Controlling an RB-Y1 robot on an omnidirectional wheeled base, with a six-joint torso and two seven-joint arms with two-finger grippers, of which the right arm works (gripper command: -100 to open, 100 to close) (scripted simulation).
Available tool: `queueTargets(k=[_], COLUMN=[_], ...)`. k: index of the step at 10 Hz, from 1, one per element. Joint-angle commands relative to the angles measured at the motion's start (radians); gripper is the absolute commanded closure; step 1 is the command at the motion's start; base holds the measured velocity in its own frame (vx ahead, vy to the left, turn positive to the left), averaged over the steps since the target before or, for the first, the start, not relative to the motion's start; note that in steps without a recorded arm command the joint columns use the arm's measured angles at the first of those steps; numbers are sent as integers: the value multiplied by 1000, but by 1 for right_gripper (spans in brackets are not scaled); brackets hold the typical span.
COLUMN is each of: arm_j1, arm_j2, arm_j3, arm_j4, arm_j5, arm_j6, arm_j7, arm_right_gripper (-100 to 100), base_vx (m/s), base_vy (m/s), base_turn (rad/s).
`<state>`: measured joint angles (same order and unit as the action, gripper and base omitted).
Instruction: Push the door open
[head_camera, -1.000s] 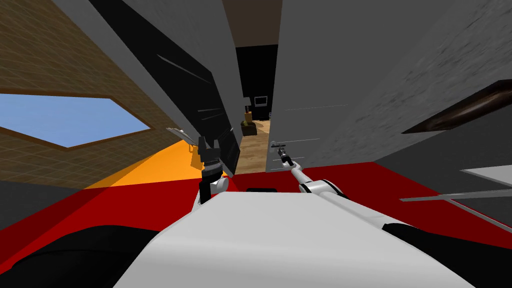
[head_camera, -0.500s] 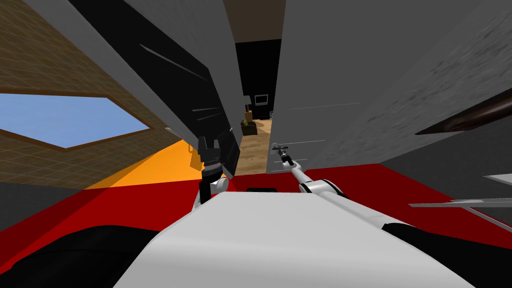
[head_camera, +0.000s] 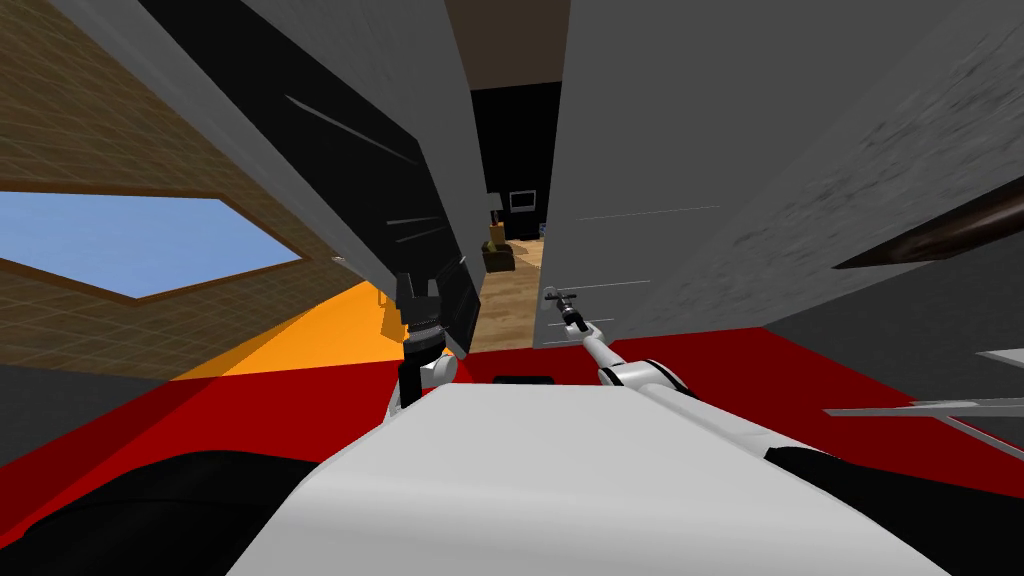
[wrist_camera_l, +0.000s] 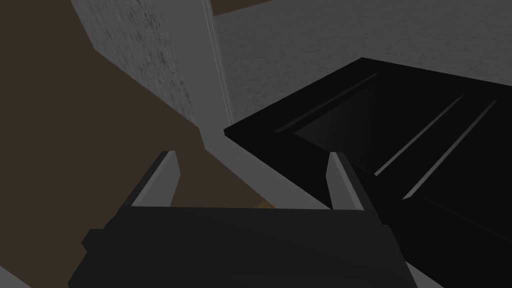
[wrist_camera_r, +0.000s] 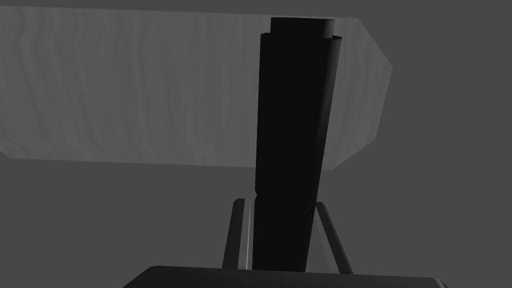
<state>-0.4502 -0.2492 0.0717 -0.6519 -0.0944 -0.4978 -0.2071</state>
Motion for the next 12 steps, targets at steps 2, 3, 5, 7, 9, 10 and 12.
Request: queueTargets(k=[2, 3, 5, 7, 9, 10, 12], arm_j1=[-6, -6, -3, -1, 1, 2, 4], arm_j2=[-9, -9, -15, -21, -28, -31, -35], arm_j3=[-22, -22, -43, -63, -85, -96, -108], arm_j4=[11, 11, 17, 23, 29, 32, 35], arm_j5=[-7, -7, -13, -19, -26, -29, -33], arm_j6=[-6, -6, -6, -6, -6, -6, -7], arm_j7=[8, 8, 17, 25, 35, 39, 45], arm_right_gripper=[100, 100, 100, 100, 100, 100, 100], base_vx=[163, 105, 164, 197, 205, 188, 150], base_vy=[77, 41, 49, 97, 67, 123, 102], base_turn=[-50, -12, -27, -57, -50, -49, -55])
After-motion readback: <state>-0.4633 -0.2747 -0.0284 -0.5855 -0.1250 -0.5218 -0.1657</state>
